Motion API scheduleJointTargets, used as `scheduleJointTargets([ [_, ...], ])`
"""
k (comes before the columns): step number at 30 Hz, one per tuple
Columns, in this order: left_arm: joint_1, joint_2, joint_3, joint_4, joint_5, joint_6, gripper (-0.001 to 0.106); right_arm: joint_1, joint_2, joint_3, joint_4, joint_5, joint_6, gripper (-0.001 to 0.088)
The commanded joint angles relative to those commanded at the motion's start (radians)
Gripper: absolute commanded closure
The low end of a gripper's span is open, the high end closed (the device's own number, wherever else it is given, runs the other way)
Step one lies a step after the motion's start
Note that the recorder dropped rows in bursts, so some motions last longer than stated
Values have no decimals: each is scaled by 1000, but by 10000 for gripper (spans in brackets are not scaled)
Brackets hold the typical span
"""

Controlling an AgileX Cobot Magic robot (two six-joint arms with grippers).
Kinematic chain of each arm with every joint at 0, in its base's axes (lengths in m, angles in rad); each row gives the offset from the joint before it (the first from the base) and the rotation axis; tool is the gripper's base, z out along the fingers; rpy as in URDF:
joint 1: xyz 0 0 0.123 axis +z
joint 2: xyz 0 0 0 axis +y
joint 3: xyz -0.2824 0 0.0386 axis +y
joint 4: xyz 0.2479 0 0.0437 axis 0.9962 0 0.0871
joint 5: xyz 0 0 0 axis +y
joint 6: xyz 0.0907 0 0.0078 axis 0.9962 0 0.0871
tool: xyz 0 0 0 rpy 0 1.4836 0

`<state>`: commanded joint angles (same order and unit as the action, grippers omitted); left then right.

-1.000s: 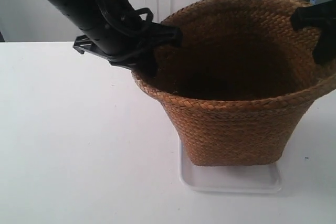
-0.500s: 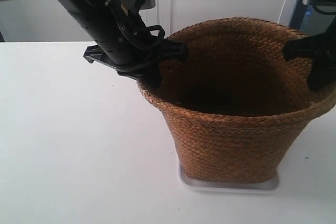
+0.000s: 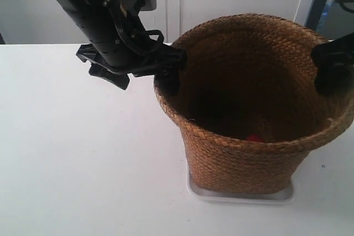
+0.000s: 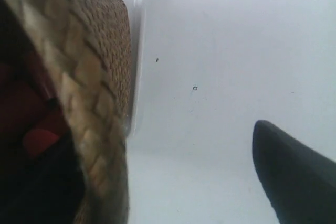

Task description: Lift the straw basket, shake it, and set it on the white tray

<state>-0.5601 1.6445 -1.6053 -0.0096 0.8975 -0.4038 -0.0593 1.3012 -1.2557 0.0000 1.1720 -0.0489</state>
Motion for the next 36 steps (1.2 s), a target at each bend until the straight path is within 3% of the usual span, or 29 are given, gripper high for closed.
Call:
scheduleJointTargets([
  [5,0,-99,-19,40,20,30,115,0,-135,0,0,-28,0,80],
  [14,0,-287,-19,30,20,184,154,0,-371,0,241,-91,-29,162],
  [19,0,-343,-19,18,18,253,356,0,-467,0,246,-85,-44,256],
  [22,0,-363,-19,-24,39,274,567,0,-521,0,246,-107,-44,360],
  [26,0,-396,13,-174,59,312,870,2,-593,0,246,-94,-44,540],
  [29,0,-424,46,-306,63,440,1053,18,-637,0,237,-118,-72,650],
  [32,0,-464,90,-353,67,532,1053,20,-660,0,237,-274,-160,752],
  [36,0,-512,140,-310,64,534,1053,20,-665,0,237,-508,-171,849],
])
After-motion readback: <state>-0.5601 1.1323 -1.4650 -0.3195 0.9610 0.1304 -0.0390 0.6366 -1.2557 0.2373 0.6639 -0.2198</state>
